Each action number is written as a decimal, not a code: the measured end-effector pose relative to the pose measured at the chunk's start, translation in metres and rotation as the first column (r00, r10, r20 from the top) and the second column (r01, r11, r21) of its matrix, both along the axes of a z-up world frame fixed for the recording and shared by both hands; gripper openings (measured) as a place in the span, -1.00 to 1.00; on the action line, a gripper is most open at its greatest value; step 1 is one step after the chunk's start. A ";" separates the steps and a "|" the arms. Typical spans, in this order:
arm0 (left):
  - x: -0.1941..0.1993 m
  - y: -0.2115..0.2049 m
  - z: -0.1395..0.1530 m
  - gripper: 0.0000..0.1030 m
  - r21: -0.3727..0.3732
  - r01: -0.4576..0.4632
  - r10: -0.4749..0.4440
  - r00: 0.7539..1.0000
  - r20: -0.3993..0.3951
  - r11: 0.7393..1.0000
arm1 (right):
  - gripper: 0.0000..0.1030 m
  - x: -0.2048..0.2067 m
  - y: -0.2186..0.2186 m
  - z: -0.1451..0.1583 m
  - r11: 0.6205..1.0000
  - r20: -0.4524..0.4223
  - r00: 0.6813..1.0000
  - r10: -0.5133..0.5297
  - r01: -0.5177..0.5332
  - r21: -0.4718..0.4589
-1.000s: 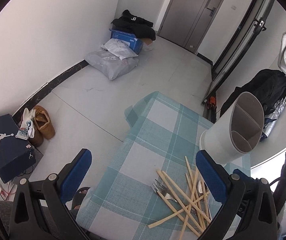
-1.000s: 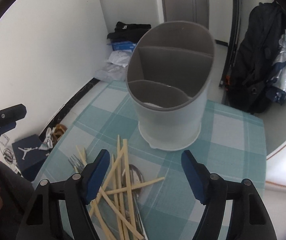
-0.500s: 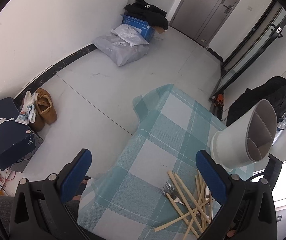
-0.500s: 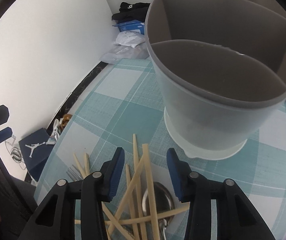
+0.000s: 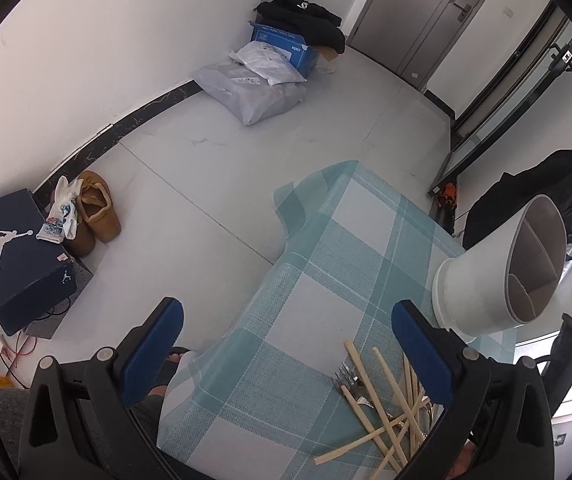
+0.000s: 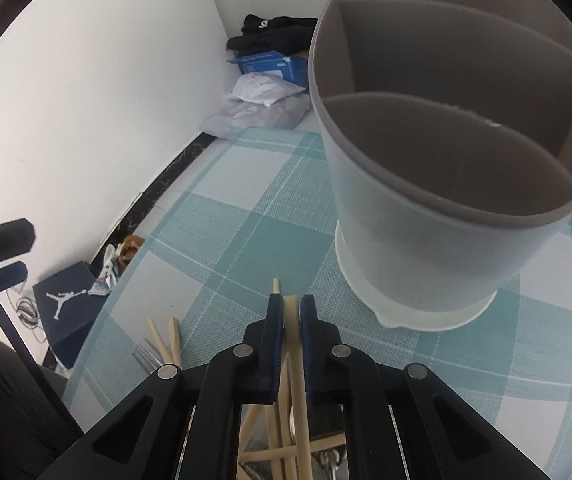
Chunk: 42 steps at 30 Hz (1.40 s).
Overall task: Organize utensils
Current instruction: 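Lower the right gripper onto the chopstick pile and close on one chopstick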
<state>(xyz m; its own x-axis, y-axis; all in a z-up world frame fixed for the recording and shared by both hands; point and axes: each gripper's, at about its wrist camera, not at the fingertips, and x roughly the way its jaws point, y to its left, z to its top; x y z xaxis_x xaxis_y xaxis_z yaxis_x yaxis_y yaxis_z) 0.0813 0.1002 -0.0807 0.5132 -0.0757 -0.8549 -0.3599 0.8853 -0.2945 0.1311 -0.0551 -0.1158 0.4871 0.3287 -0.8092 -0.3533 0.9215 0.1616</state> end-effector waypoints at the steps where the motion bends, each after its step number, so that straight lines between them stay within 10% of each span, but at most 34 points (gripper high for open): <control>1: 0.000 -0.001 0.000 0.98 0.004 0.002 -0.002 1.000 -0.002 1.000 | -0.85 -0.003 -0.004 0.005 1.000 0.009 1.000 -0.003 0.003 0.001; 26: -0.002 -0.031 -0.007 0.98 0.085 0.073 -0.069 0.997 -0.038 0.994 | -0.85 -0.005 -0.062 0.001 0.978 0.018 0.980 -0.196 0.194 0.082; 42: -0.002 -0.025 -0.008 0.98 0.046 0.057 -0.055 0.998 -0.044 0.997 | -0.67 -0.002 -0.036 -0.022 0.998 -0.145 0.989 -0.015 0.024 0.066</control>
<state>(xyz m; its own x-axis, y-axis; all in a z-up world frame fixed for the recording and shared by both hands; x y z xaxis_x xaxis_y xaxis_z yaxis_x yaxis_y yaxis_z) 0.0791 0.0750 -0.0887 0.4725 -0.0630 -0.8791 -0.3203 0.9170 -0.2378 0.1291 -0.0911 -0.1379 0.3732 0.3766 -0.8479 -0.3037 0.9131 0.2719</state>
